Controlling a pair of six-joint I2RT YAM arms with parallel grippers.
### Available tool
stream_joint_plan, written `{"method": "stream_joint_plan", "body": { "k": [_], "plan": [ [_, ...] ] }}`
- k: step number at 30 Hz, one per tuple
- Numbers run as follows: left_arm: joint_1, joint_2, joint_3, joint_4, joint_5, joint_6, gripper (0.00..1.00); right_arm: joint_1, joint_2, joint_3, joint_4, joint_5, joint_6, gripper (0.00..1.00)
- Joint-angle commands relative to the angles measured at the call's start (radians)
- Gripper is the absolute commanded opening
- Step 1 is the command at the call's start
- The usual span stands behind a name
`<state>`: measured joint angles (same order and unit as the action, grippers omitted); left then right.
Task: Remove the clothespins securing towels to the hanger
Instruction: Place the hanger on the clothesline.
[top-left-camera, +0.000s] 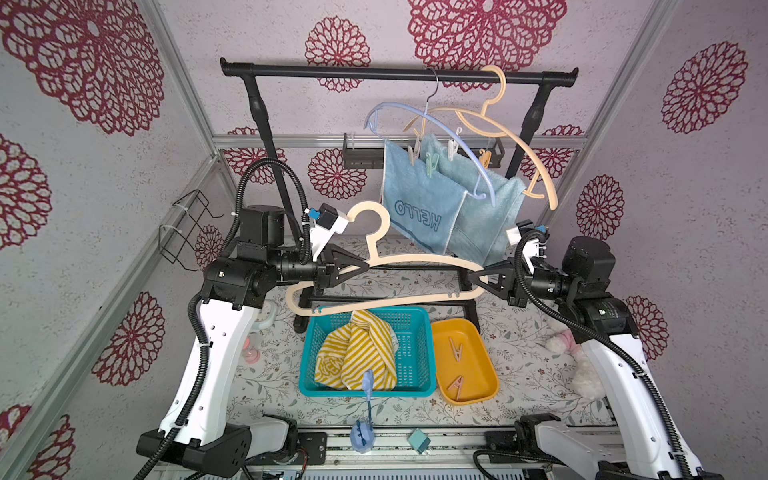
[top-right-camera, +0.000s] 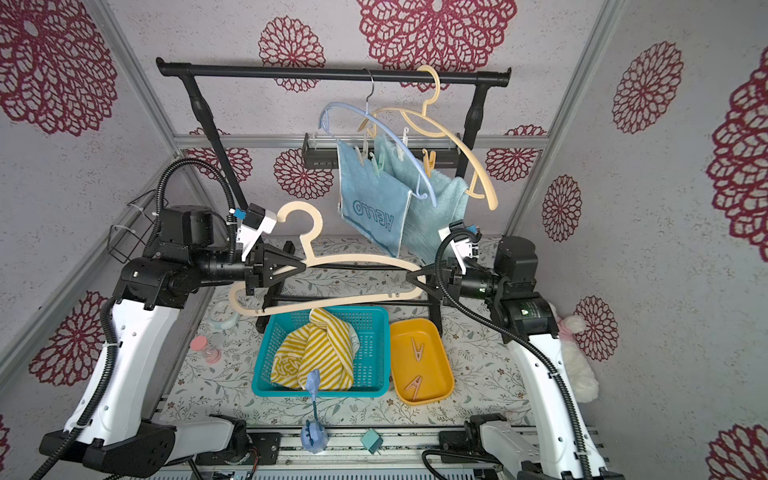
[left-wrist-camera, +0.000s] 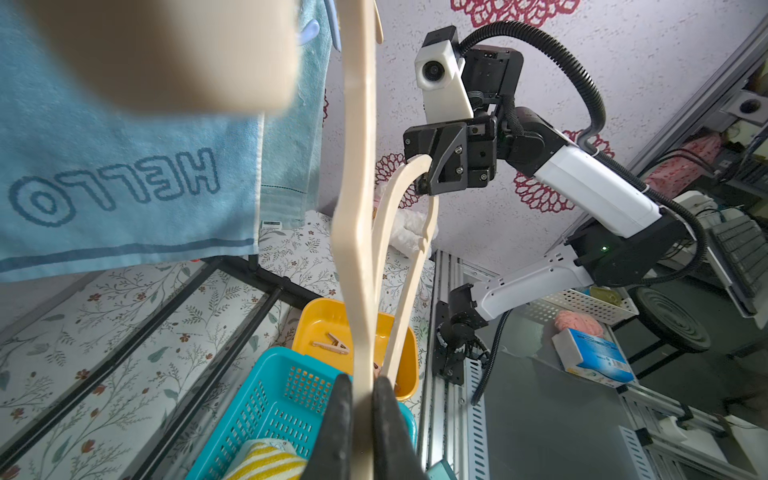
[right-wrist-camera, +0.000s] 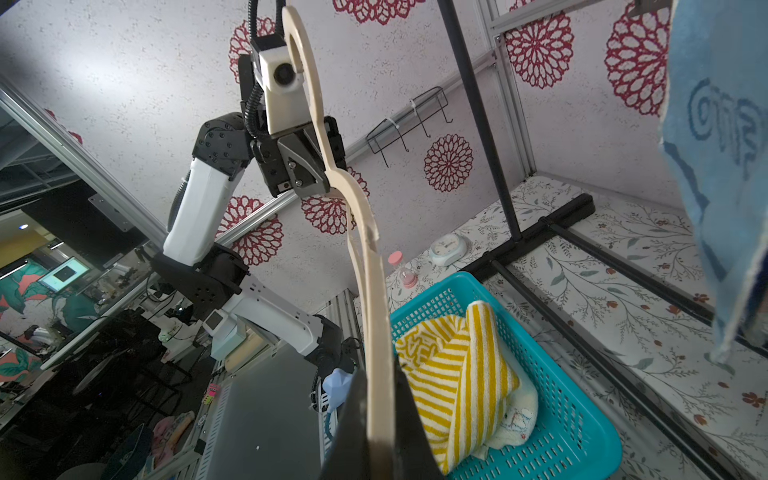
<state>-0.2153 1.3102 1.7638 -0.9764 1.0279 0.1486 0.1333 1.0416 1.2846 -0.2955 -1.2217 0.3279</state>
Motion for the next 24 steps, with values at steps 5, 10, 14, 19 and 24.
{"method": "stream_joint_plan", "body": {
  "k": [5, 10, 14, 19, 24],
  "plan": [
    [0.007, -0.101, -0.056, 0.202, -0.276, -0.179, 0.77, -0.003, -0.014, 0.045, 0.218, 0.112, 0.16, 0.0],
    [0.007, -0.174, -0.069, 0.238, -0.518, -0.274, 0.83, -0.001, 0.01, 0.075, 0.298, 0.212, 0.214, 0.0],
    [0.008, -0.232, -0.067, 0.238, -0.681, -0.33, 0.84, 0.002, 0.04, 0.094, 0.376, 0.269, 0.271, 0.0],
    [0.008, -0.294, -0.058, 0.189, -0.797, -0.371, 0.83, 0.032, 0.067, 0.144, 0.388, 0.392, 0.263, 0.0],
    [0.007, -0.35, -0.102, 0.184, -0.836, -0.393, 0.82, 0.136, 0.111, 0.211, 0.364, 0.519, 0.19, 0.0]
  ]
}}
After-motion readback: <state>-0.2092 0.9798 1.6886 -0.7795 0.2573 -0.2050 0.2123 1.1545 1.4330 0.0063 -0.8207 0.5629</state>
